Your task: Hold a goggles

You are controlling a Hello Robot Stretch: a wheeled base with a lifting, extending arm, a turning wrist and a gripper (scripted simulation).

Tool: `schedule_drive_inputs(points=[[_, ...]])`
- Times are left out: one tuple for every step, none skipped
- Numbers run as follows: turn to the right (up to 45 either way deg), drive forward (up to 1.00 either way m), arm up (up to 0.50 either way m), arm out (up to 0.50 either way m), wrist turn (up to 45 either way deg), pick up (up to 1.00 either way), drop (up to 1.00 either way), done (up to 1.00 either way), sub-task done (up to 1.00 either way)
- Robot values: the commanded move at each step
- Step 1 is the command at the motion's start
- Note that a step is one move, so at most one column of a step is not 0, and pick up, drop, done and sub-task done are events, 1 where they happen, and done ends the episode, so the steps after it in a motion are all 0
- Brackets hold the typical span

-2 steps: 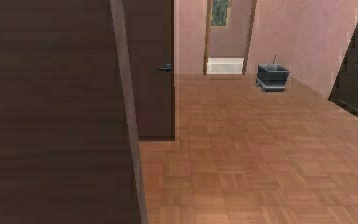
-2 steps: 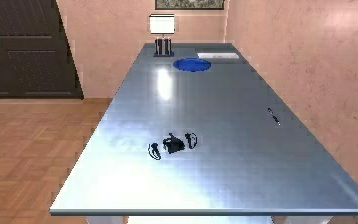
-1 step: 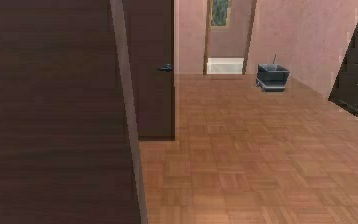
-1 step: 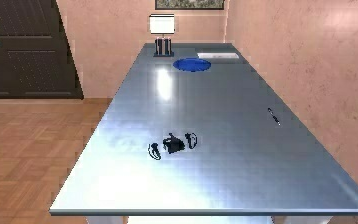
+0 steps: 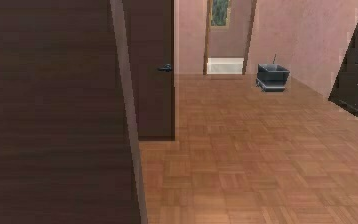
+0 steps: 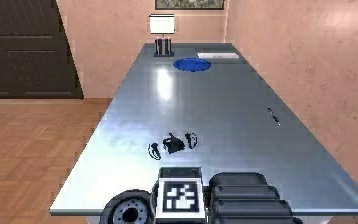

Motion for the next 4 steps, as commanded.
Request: schedule_drive_inputs(points=[[0.0,0.00,0.00,0.22,0.0,0.00,0.00,0.00,0.00],[0.0,0.00,0.00,0.00,45.0,0.00,0.00,0.00,0.00],[0.0,0.00,0.00,0.00,45.0,0.00,0.00,0.00,0.00],[0.0,0.00,0.00,0.00,45.0,0.00,0.00,0.00,0.00]])
